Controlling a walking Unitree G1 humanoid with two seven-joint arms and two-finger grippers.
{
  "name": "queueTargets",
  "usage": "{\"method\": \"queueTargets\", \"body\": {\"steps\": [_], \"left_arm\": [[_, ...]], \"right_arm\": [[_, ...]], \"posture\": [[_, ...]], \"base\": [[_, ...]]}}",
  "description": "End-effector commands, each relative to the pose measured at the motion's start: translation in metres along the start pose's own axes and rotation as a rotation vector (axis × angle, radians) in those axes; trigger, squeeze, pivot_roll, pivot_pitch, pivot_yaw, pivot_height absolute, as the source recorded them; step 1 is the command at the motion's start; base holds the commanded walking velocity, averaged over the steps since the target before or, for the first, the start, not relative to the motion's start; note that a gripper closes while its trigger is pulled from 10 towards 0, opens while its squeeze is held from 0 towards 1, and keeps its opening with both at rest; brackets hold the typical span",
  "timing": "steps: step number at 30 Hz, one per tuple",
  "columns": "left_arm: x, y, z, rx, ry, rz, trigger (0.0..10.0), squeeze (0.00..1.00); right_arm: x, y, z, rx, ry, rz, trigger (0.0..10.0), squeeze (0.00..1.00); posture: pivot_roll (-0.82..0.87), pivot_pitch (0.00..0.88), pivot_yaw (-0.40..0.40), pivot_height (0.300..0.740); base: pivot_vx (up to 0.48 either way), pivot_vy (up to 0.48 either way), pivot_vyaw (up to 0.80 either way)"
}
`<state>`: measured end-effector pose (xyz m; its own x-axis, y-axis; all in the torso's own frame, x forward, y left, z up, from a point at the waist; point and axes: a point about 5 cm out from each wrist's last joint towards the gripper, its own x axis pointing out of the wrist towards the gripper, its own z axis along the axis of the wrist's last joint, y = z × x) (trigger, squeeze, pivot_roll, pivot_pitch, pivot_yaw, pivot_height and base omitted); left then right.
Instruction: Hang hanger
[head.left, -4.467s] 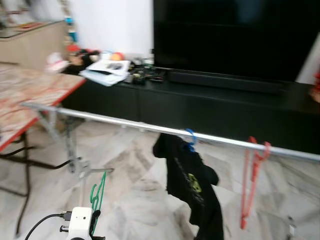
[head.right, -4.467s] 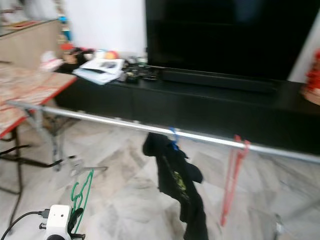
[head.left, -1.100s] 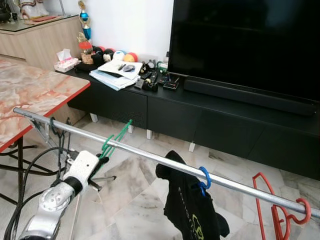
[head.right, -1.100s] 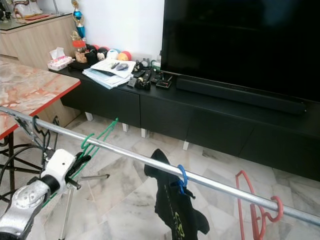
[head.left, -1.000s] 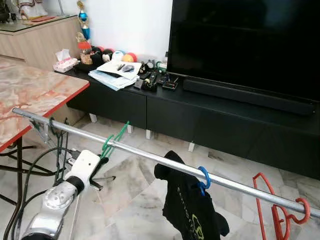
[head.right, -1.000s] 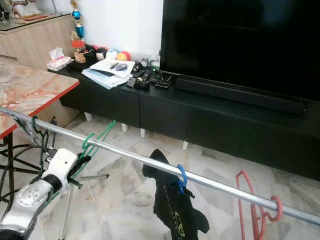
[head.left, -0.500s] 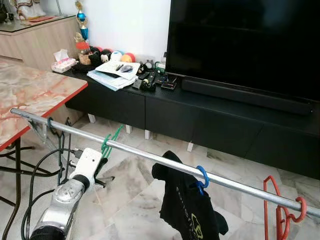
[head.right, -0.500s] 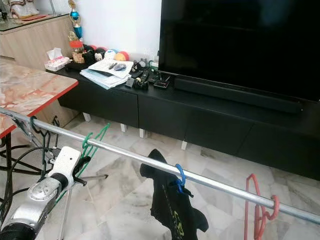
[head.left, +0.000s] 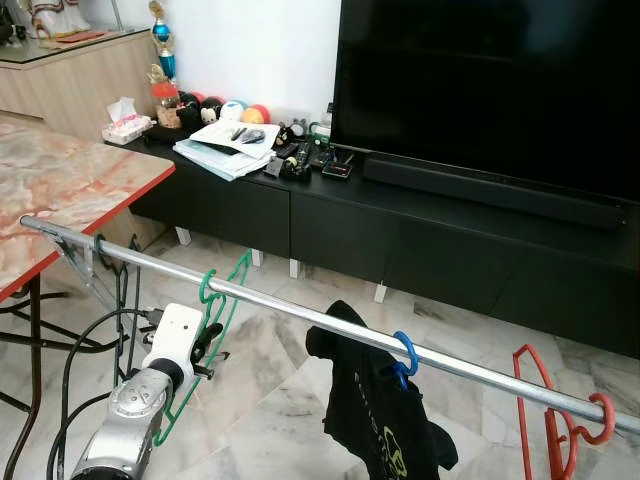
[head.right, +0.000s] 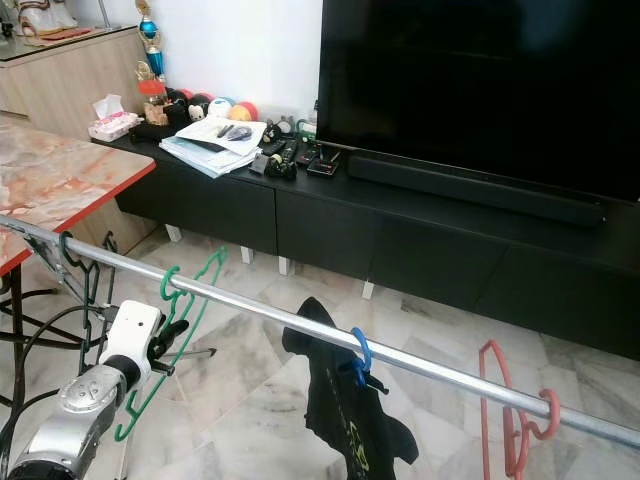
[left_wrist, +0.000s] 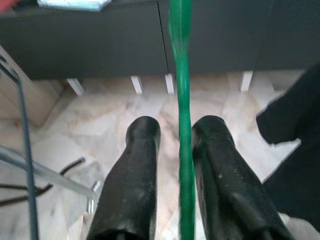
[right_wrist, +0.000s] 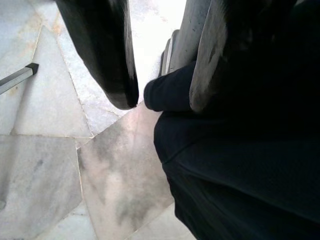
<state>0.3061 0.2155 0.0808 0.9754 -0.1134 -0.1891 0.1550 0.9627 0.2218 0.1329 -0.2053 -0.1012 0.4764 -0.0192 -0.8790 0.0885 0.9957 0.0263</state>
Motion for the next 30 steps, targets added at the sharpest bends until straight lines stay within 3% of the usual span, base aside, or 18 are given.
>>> {"method": "queueTargets", "body": {"steps": [1, 6, 11, 12, 13, 14, 15, 16, 19, 21, 25, 27, 28, 30], "left_arm": [[-0.003, 0.001, 0.002, -0.023, -0.007, 0.007, 10.0, 1.00], [-0.019, -0.003, 0.015, -0.040, -0.085, -0.035, 10.0, 1.00], [-0.038, -0.007, 0.015, -0.033, -0.106, -0.057, 10.0, 1.00], [-0.047, -0.008, 0.012, -0.051, -0.112, -0.052, 10.0, 0.91], [-0.050, -0.008, 0.011, -0.058, -0.114, -0.051, 10.0, 0.91], [-0.057, -0.009, 0.009, -0.059, -0.120, -0.055, 10.0, 0.61], [-0.062, -0.009, 0.008, -0.058, -0.125, -0.058, 10.0, 0.61], [-0.077, -0.006, -0.002, -0.021, -0.118, -0.022, 10.0, 0.00], [-0.080, -0.005, -0.004, -0.010, -0.115, -0.012, 10.0, 0.00], [-0.101, -0.004, -0.024, 0.014, -0.050, 0.003, 10.0, 0.00], [-0.116, -0.006, -0.041, 0.033, 0.014, -0.009, 10.0, 0.00], [-0.128, -0.016, -0.071, 0.053, 0.158, -0.097, 10.0, 0.00], [-0.128, -0.016, -0.071, 0.053, 0.158, -0.097, 10.0, 0.00], [-0.135, -0.026, -0.102, 0.041, 0.321, -0.178, 10.0, 0.00]], "right_arm": [[-0.001, -0.001, -0.003, -0.002, 0.010, -0.004, 10.0, 0.00], [-0.001, -0.002, -0.003, 0.000, 0.008, -0.006, 10.0, 0.00], [-0.001, -0.002, -0.003, -0.006, 0.014, -0.003, 10.0, 0.00], [-0.001, -0.003, -0.004, -0.007, 0.015, -0.003, 10.0, 0.00], [-0.001, -0.003, -0.004, -0.007, 0.015, -0.002, 10.0, 0.00], [-0.001, -0.002, -0.004, -0.006, 0.015, -0.002, 10.0, 0.00], [-0.001, -0.002, -0.004, -0.006, 0.015, -0.002, 10.0, 0.00], [-0.001, -0.002, -0.004, -0.004, 0.015, -0.002, 10.0, 0.00], [-0.001, -0.002, -0.004, -0.003, 0.015, -0.002, 10.0, 0.00], [-0.001, -0.002, -0.004, -0.006, 0.017, -0.001, 10.0, 0.00], [-0.001, -0.002, -0.005, -0.007, 0.018, 0.000, 10.0, 0.00], [-0.001, -0.002, -0.005, -0.009, 0.020, 0.004, 10.0, 0.00], [-0.001, -0.002, -0.005, -0.009, 0.020, 0.004, 10.0, 0.00], [-0.001, -0.002, -0.004, -0.010, 0.022, 0.007, 10.0, 0.00]], "posture": [[0.07, 0.000, -0.035, 0.740], [0.07, 0.000, -0.031, 0.740], [0.08, 0.000, -0.030, 0.740], [0.08, 0.000, -0.027, 0.740], [0.08, 0.000, -0.027, 0.740], [0.08, 0.000, -0.026, 0.740], [0.08, 0.000, -0.025, 0.740], [0.08, 0.000, -0.022, 0.740], [0.08, 0.000, -0.022, 0.740], [0.09, 0.000, -0.020, 0.740], [0.10, 0.000, -0.019, 0.740], [0.11, 0.000, -0.019, 0.740], [0.11, 0.000, -0.019, 0.740], [0.10, 0.000, -0.014, 0.740]], "base": [[0.000, 0.000, 0.00], [0.000, 0.000, 0.00], [0.000, 0.000, 0.00], [0.000, 0.000, 0.00], [0.000, 0.000, 0.00], [0.000, 0.000, 0.00], [0.000, 0.000, 0.00], [0.000, 0.000, 0.00], [0.000, 0.000, 0.00], [0.000, 0.000, 0.00], [0.000, 0.000, 0.00], [0.000, 0.000, 0.00], [0.000, 0.000, 0.00], [0.000, 0.000, 0.00]]}}
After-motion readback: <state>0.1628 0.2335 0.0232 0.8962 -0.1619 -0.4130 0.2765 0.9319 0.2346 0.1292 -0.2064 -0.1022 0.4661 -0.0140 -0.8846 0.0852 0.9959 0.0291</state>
